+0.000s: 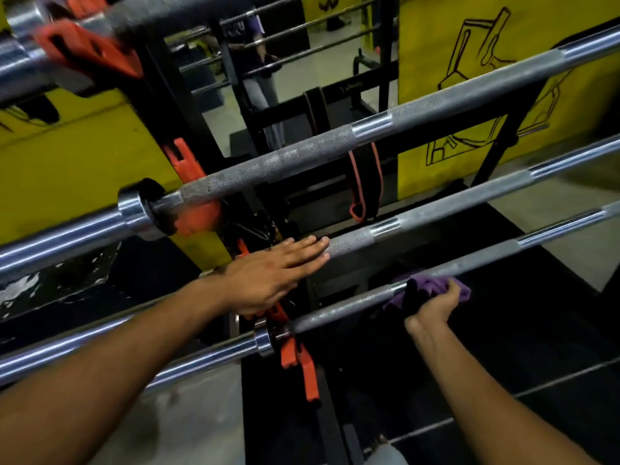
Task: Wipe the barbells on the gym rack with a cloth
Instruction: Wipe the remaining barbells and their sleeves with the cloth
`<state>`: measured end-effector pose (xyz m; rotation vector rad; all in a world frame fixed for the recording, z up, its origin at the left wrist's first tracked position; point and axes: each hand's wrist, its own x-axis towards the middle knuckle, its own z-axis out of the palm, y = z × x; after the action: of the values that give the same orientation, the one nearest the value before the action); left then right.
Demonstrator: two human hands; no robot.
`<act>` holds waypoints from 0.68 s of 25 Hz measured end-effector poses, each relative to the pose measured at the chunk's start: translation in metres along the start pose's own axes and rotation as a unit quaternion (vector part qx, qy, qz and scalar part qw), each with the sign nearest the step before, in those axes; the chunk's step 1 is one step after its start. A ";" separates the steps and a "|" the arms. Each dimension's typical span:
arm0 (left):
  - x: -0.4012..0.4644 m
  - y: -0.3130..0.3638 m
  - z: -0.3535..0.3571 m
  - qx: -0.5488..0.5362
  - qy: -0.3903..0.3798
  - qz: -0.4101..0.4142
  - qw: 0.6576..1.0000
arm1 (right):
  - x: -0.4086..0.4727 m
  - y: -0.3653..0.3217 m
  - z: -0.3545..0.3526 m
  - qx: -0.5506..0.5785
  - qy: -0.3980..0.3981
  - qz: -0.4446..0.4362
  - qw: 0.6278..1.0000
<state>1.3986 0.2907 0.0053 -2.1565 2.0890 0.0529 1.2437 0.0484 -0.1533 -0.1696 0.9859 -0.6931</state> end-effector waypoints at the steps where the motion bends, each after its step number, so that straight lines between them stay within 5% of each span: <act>1: 0.003 -0.001 0.002 -0.021 0.003 0.007 1.000 | 0.007 0.001 0.004 0.011 0.016 -0.013 1.000; 6: 0.006 -0.005 0.000 -0.068 0.020 0.023 0.997 | -0.014 0.026 0.021 0.079 0.036 0.009 0.996; 12: 0.009 -0.005 0.002 -0.086 0.013 0.022 0.996 | -0.105 0.137 0.026 0.039 0.033 0.203 0.978; 17: 0.008 -0.005 0.001 -0.081 0.011 0.012 0.997 | -0.077 0.115 0.020 0.069 0.029 0.148 0.986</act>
<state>1.4036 0.2835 0.0033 -2.2308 2.1940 0.2090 1.2855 0.1808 -0.1376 0.1186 0.9902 -0.4922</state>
